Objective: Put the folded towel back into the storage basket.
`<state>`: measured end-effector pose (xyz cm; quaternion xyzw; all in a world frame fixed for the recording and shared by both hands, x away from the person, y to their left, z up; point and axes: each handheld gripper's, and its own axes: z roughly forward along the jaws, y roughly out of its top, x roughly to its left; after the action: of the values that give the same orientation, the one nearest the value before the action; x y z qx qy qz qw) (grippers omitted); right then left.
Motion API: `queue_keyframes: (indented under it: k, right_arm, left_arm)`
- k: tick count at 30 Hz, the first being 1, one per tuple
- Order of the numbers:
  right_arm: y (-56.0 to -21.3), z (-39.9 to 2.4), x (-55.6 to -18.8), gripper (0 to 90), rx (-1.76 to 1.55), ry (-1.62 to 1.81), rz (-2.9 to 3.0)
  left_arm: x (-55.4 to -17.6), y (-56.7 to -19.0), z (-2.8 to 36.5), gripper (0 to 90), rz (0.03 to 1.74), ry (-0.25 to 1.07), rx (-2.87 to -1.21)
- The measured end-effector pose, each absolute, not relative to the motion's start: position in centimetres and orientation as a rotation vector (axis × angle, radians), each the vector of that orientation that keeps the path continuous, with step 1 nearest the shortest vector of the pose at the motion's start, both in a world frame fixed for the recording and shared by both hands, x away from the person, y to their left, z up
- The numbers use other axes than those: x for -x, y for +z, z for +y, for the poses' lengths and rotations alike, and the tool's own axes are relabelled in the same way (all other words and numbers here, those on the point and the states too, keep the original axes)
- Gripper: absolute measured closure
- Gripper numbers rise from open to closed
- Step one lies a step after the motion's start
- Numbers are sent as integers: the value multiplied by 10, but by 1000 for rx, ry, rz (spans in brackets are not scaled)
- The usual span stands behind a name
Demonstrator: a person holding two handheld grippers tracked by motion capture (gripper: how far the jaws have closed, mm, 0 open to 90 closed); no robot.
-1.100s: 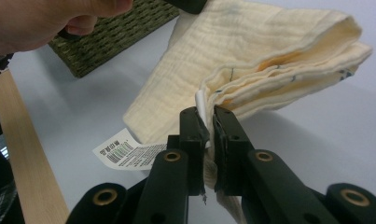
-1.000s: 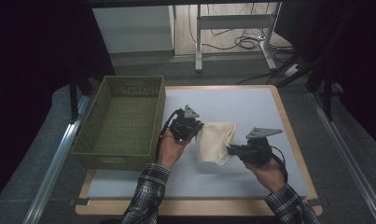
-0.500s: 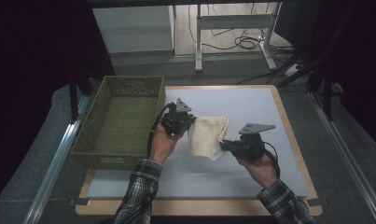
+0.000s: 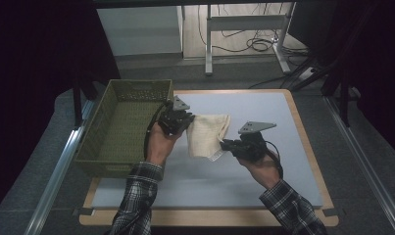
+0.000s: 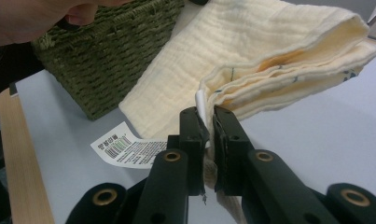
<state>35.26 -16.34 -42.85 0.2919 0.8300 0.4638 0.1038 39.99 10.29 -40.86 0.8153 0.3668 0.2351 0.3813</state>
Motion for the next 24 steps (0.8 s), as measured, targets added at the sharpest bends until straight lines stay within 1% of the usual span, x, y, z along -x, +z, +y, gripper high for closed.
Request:
queue_keyframes:
  k: [14,24]
  right_arm:
    - [-413,-131,-363,827,-825,1408,2429]
    - [-406,-97,-370,827,-822,1453,2420]
  left_arm:
    - [-404,-386,136,826,985,680,-2071]
    - [-404,-372,164,826,1028,735,-2056]
